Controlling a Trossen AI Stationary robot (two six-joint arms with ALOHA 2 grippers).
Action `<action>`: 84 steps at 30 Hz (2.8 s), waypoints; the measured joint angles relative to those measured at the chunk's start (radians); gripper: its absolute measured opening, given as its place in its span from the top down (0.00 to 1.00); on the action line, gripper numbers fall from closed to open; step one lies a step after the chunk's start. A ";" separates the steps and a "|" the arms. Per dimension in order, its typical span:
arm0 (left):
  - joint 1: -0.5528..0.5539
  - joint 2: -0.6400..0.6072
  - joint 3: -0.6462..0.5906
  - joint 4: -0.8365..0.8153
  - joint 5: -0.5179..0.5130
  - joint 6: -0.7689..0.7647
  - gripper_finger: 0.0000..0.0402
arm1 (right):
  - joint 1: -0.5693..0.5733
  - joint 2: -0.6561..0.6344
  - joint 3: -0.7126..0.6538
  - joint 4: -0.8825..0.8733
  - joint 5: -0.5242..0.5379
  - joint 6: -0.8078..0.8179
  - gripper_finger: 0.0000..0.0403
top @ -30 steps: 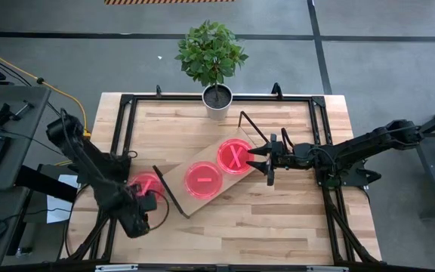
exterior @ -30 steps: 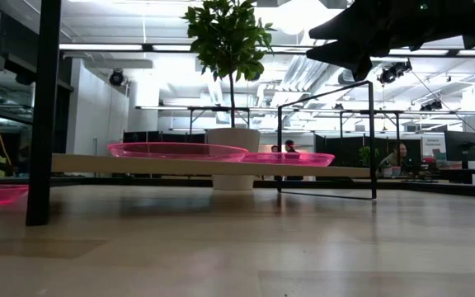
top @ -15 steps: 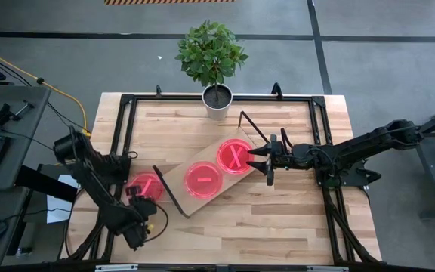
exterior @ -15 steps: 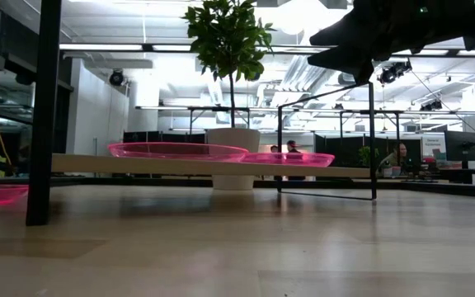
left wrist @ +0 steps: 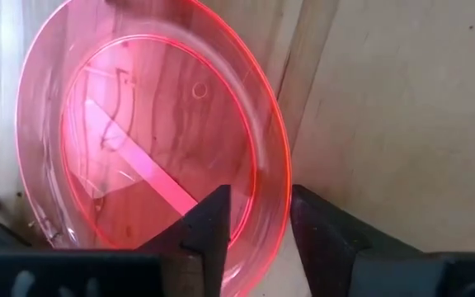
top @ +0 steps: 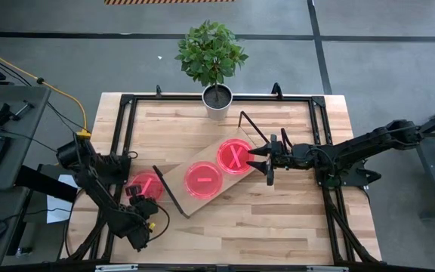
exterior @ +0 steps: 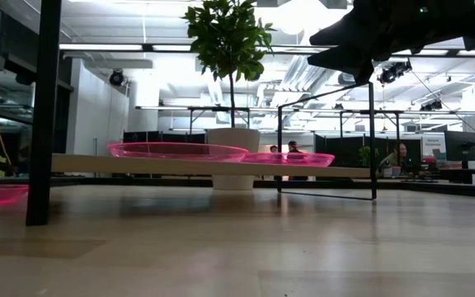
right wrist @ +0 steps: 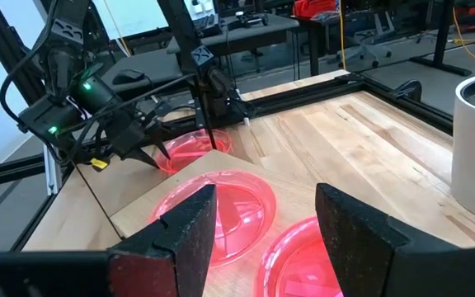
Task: Place and stack plates onto a shelf
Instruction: Stack the pink plate on top of the pink plate on the shelf
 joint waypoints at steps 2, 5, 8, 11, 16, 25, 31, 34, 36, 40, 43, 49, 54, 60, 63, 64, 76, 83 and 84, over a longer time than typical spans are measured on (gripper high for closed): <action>0.005 0.001 0.000 -0.003 0.000 -0.016 0.76 | 0.000 0.000 0.000 0.000 0.000 0.000 0.52; 0.016 0.000 -0.003 -0.009 0.007 -0.025 0.91 | 0.000 0.000 0.000 0.000 0.000 0.000 0.52; 0.028 -0.004 -0.003 -0.014 0.026 -0.032 0.98 | 0.000 0.000 0.000 0.001 -0.002 0.000 0.52; 0.042 -0.013 0.016 -0.033 0.065 -0.016 0.99 | 0.000 0.000 0.000 0.002 -0.004 0.000 0.52; 0.062 -0.049 0.120 -0.134 0.127 0.058 1.00 | 0.000 0.000 0.000 0.002 -0.004 0.001 0.52; 0.121 -0.170 0.392 -0.295 0.357 0.172 1.00 | 0.000 0.000 0.000 0.003 -0.004 0.008 0.52; 0.137 -0.253 0.600 -0.332 0.310 0.153 1.00 | 0.000 0.000 0.000 0.003 -0.004 0.009 0.52; 0.137 -0.287 0.709 -0.335 0.241 0.157 1.00 | 0.000 0.000 0.000 0.003 -0.004 0.009 0.52; 0.137 -0.307 0.781 -0.336 0.186 0.172 1.00 | 0.000 0.000 0.000 0.003 -0.004 0.009 0.52; 0.137 -0.323 0.905 -0.340 0.113 0.214 1.00 | 0.000 0.000 0.000 0.002 -0.004 0.009 0.52; 0.143 -0.327 0.976 -0.347 0.058 0.307 1.00 | 0.000 0.000 0.000 0.002 -0.004 0.009 0.52; 0.255 -0.325 1.009 -0.364 -0.135 0.650 1.00 | 0.000 0.000 0.000 0.002 -0.004 0.010 0.52; 0.449 -0.285 0.946 -0.337 -0.085 0.881 1.00 | 0.000 0.000 0.000 0.002 -0.004 0.009 0.52; 0.640 -0.214 0.732 -0.140 -0.032 1.123 1.00 | 0.000 0.000 0.000 0.001 -0.004 0.009 0.52; 0.689 -0.166 0.633 -0.010 0.024 1.211 1.00 | 0.000 0.000 0.000 -0.003 -0.003 0.008 0.52; 0.697 -0.152 0.611 0.026 0.033 1.230 1.00 | 0.000 0.000 0.000 -0.003 -0.003 0.008 0.52; 0.669 -0.007 0.558 0.069 0.043 1.230 1.00 | 0.000 0.001 0.000 -0.007 -0.003 0.002 0.52; 0.627 -0.010 0.558 0.041 0.017 1.151 1.00 | 0.000 0.002 0.000 -0.011 -0.004 0.009 0.52; 0.624 -0.012 0.559 0.040 0.018 1.140 1.00 | 0.000 0.002 0.000 -0.012 -0.004 0.010 0.52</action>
